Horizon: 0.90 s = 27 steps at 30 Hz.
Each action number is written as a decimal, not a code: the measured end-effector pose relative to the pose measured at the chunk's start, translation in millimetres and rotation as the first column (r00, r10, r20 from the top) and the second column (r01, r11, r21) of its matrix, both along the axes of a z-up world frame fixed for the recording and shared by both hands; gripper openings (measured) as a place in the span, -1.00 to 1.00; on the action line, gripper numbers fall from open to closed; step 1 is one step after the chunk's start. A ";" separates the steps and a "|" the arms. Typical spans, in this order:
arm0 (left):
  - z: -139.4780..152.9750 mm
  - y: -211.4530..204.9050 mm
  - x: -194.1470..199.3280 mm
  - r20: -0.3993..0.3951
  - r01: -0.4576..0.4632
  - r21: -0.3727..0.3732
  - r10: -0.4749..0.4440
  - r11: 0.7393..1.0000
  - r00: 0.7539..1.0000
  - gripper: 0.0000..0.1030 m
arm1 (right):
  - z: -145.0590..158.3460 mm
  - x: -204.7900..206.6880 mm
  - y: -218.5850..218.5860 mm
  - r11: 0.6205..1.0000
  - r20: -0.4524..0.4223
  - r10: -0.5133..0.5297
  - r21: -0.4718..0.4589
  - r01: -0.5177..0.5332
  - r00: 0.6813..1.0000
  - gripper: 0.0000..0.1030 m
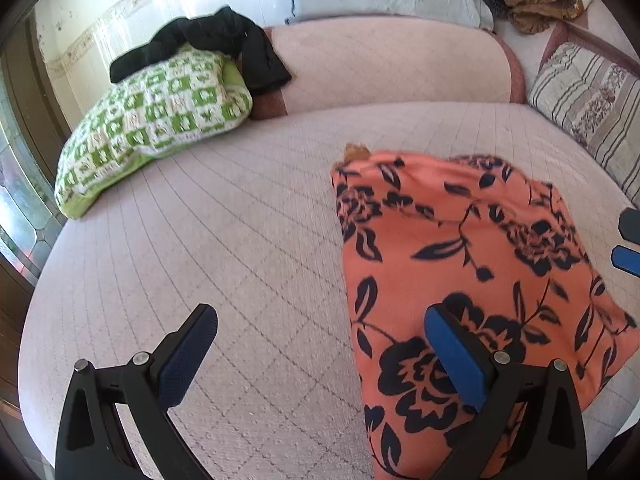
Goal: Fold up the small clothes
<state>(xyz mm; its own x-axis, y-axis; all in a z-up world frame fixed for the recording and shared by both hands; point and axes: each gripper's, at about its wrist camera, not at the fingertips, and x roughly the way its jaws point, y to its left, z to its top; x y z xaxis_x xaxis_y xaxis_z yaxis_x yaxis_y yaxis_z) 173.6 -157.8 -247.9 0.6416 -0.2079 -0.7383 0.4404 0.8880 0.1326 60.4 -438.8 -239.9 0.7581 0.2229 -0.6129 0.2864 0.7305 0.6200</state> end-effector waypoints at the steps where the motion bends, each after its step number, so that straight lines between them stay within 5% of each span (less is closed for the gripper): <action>1: 3.7 1.6 -1.3 0.007 -0.001 -0.009 0.001 1.000 1.000 1.00 | 0.1 0.3 -4.4 1.000 0.002 -0.010 0.010 0.010 1.000 0.58; 14: 13.4 -1.6 -2.5 -0.018 0.031 -0.051 -0.032 0.998 0.999 1.00 | -23.7 9.7 -39.5 0.994 -0.055 -0.051 0.095 0.056 0.997 0.58; 27: 6.2 -10.2 -7.9 -0.018 0.054 -0.006 -0.054 0.999 0.998 1.00 | -35.5 12.3 -45.3 0.992 -0.078 -0.023 0.121 0.032 0.997 0.58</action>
